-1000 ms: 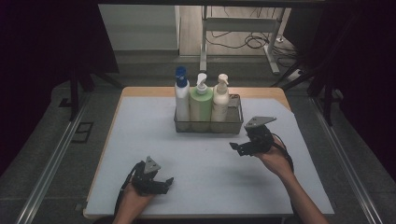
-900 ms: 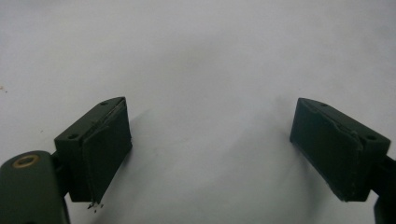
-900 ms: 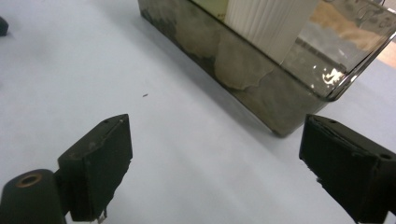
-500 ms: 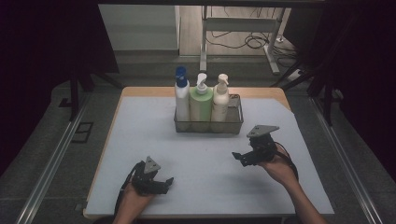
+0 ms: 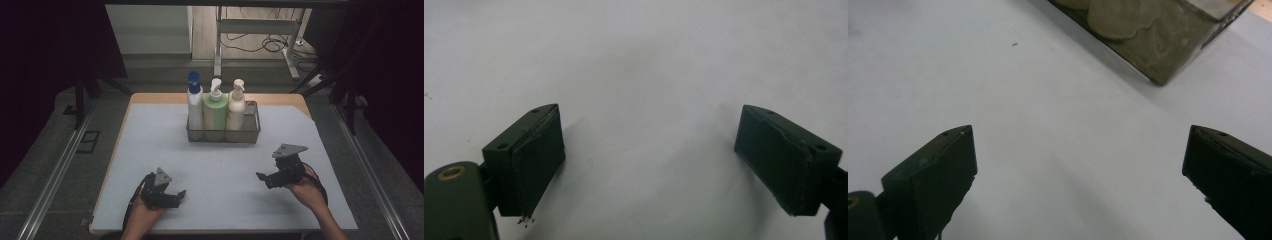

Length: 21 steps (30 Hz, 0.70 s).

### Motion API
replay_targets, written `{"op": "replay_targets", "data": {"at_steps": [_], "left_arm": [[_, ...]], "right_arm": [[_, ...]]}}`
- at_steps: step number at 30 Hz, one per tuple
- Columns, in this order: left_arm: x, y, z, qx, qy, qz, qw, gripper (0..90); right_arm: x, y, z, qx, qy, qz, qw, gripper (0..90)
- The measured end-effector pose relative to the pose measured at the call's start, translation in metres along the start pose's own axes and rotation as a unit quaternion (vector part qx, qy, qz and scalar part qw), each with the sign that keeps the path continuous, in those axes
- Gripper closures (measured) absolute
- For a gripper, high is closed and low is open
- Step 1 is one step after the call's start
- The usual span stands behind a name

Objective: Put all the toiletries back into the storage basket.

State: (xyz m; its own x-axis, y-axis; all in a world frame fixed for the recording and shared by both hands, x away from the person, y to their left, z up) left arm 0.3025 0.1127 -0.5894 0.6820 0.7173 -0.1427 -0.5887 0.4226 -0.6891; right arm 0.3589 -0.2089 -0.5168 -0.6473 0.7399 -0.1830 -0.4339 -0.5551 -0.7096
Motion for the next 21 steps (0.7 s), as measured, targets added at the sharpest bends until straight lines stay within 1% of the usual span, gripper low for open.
{"op": "replay_targets", "data": {"at_steps": [9, 16, 21], "left_arm": [[0.0, 0.0, 0.0, 0.0, 0.0, 0.0, 1.0, 12.2], [0.0, 0.0, 0.0, 0.0, 0.0, 0.0, 1.0, 12.2], [0.0, 0.0, 0.0, 0.0, 0.0, 0.0, 1.0, 12.2]], "right_arm": [[0.003, 0.025, 0.0, 0.005, 0.009, -0.006, 0.9999, 1.2], [0.007, 0.045, -0.005, 0.016, 0.005, -0.013, 0.9998, 1.2], [0.011, 0.054, -0.011, 0.022, 0.002, -0.018, 0.9996, 1.2]]}}
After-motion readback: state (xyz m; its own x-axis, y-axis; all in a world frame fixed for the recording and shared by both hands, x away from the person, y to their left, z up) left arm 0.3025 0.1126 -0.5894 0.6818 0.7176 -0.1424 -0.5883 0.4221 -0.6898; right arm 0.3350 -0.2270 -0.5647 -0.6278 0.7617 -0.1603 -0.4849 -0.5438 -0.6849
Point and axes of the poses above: each handheld gripper's, and its own axes: z roughly backward along the jaws, y roughly out of its underside, x roughly to its left, the point moved 9 cm from there along -z, roughly forward along the jaws, and after that the axes turned 9 degrees about y, right-handed, at the moved point
